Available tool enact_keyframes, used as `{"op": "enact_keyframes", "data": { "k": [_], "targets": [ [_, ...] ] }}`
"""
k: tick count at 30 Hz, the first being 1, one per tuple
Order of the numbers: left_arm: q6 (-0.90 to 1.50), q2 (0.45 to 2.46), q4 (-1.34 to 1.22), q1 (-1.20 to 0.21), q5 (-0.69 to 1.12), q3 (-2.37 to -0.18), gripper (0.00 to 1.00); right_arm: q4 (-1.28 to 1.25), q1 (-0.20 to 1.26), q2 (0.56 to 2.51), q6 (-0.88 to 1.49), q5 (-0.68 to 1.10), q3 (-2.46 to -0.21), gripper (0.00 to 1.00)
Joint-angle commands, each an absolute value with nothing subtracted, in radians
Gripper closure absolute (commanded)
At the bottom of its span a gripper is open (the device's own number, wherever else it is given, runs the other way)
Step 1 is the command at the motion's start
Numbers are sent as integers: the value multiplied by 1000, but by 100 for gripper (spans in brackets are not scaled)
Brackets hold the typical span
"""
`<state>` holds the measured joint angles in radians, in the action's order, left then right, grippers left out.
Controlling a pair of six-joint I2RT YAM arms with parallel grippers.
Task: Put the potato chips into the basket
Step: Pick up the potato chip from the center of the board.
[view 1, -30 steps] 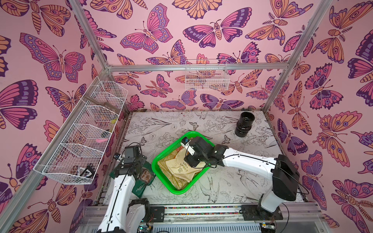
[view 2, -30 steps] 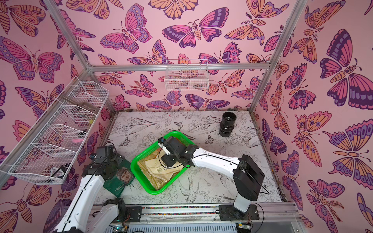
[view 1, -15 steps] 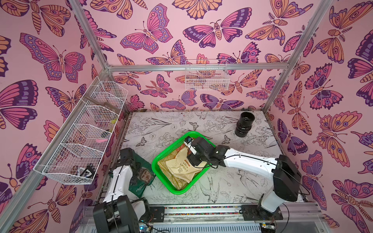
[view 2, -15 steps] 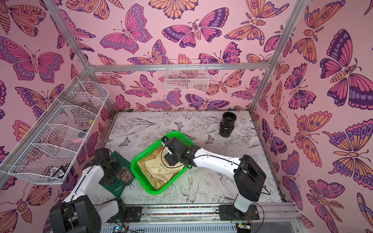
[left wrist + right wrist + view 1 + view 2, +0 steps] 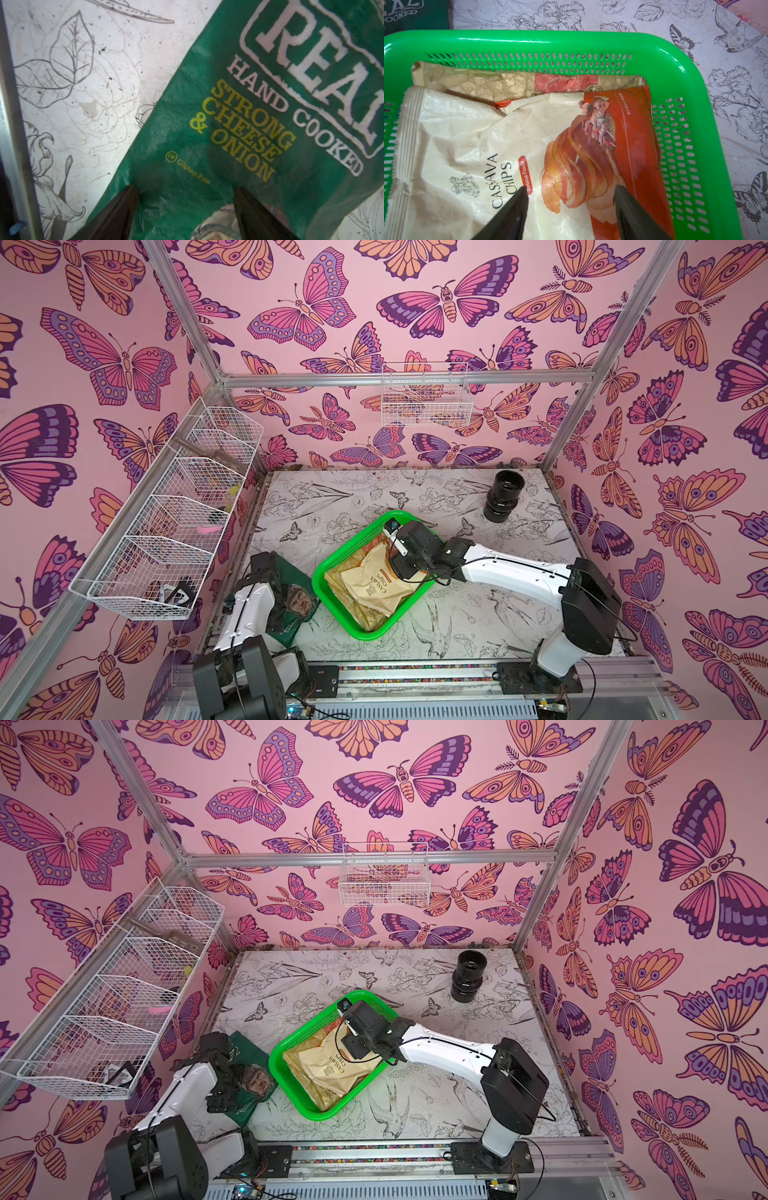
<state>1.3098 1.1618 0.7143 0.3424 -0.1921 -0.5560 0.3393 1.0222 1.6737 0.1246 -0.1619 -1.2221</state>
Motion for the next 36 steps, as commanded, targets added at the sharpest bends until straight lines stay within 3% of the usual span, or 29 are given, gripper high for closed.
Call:
{"op": "enact_keyframes", "data": {
  "k": [1, 6, 10, 13, 16, 18, 20, 25, 31, 36],
  "targets": [
    [1368, 1179, 757, 351, -183, -508, 20, 344, 1015, 1651, 136, -188, -1208, 31],
    [1407, 1214, 737, 334, -152, -476, 24, 337, 1004, 1634, 155, -191, -1176, 31],
    [1452, 1225, 701, 238, -126, -478, 31, 337, 986, 1641, 172, -183, -1164, 31],
    [1494, 1242, 672, 141, -133, -490, 47, 359, 974, 1648, 174, -187, -1183, 32],
    [1538, 1262, 635, 68, -117, -501, 75, 359, 973, 1636, 172, -205, -1183, 32],
    [1556, 1306, 623, 38, -95, -520, 80, 351, 972, 1629, 173, -210, -1177, 32],
    [1554, 1296, 624, 24, -73, -550, 77, 350, 972, 1629, 169, -209, -1177, 32],
    [1585, 1120, 685, 23, -131, -550, 52, 380, 971, 1648, 157, -193, -1217, 33],
    [1566, 935, 751, 59, -212, -470, 44, 388, 971, 1630, 171, -184, -1223, 33],
    [1483, 913, 751, 152, -188, -389, 40, 386, 971, 1625, 188, -192, -1207, 33]
  ]
}}
